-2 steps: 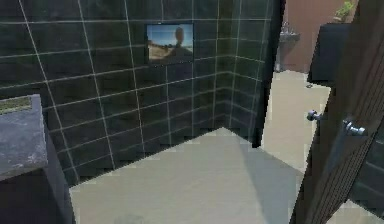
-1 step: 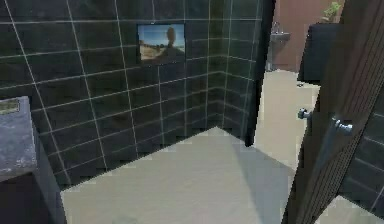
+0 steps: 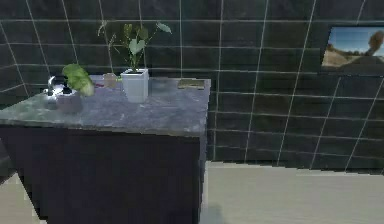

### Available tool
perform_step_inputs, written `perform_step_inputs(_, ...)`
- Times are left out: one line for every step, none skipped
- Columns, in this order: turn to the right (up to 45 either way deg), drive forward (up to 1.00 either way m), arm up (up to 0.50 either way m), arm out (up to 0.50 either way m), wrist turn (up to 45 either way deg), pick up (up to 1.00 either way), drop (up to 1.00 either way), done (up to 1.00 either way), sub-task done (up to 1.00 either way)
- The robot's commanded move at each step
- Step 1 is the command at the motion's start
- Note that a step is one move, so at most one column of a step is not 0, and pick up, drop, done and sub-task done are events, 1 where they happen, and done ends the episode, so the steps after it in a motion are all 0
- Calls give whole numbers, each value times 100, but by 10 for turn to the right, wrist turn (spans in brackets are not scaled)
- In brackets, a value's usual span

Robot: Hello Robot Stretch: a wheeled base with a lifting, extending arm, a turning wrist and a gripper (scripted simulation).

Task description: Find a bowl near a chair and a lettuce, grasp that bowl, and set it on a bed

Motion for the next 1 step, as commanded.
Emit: perform_step_inputs(-360, 0, 0, 0, 0, 0, 0, 0, 0)
